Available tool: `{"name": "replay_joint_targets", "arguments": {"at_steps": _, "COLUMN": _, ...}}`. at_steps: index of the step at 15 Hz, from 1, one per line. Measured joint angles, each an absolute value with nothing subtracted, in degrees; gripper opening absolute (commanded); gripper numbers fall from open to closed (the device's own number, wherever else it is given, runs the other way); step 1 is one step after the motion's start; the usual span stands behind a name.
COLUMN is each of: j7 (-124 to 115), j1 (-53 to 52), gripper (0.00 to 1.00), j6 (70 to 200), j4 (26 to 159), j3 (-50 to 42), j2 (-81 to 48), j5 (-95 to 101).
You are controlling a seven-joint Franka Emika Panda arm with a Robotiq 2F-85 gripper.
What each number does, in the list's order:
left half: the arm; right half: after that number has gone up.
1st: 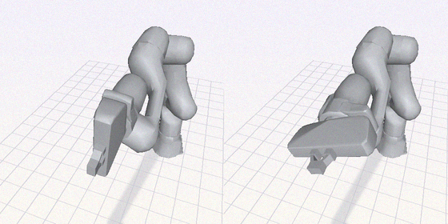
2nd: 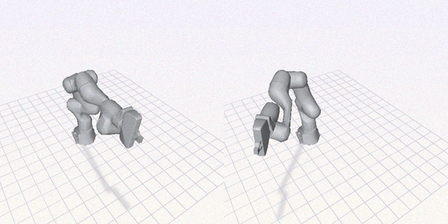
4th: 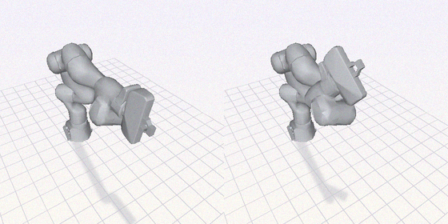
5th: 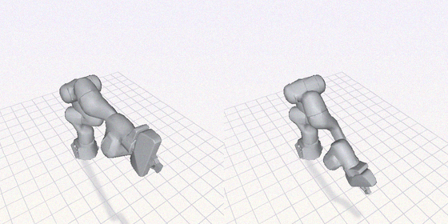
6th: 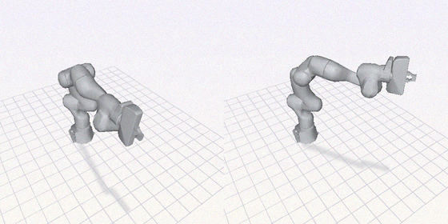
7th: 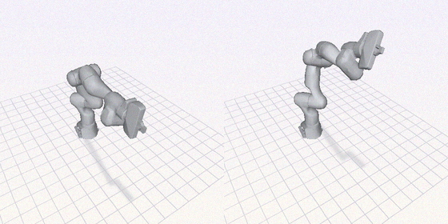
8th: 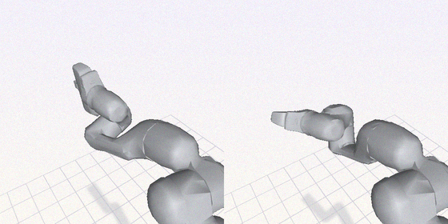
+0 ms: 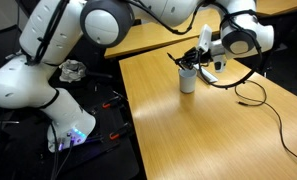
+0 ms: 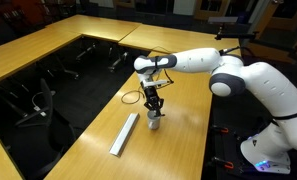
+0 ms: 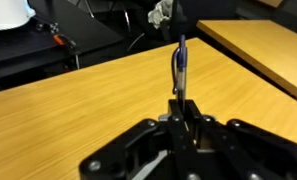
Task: Put the pen in the mug
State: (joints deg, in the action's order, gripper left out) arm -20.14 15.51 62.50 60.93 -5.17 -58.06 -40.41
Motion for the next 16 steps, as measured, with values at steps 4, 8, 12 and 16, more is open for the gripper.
{"name": "replay_joint_targets", "arguments": {"at_steps": 4, "j7": -22.29, "j1": 15.97, "gripper": 0.37, "j6": 63.03, "j4": 54.52, "j3": -5.21, "j2": -61.73, "j5": -37.93}}
{"name": "replay_joint_targets", "arguments": {"at_steps": 8, "j7": -22.69, "j1": 15.19, "gripper": 0.66, "j6": 65.63, "j4": 50.72, "j3": -5.41, "j2": -62.75, "j5": -33.95}}
{"name": "replay_joint_targets", "arguments": {"at_steps": 12, "j7": -22.35, "j1": 12.38, "gripper": 0.97, "j6": 71.28, "j4": 48.47, "j3": -6.15, "j2": -62.19, "j5": -29.53}}
{"name": "replay_joint_targets", "arguments": {"at_steps": 16, "j7": -19.29, "j1": 8.21, "gripper": 1.0, "j6": 77.87, "j4": 48.81, "j3": -7.74, "j2": -58.53, "j5": -23.3}}
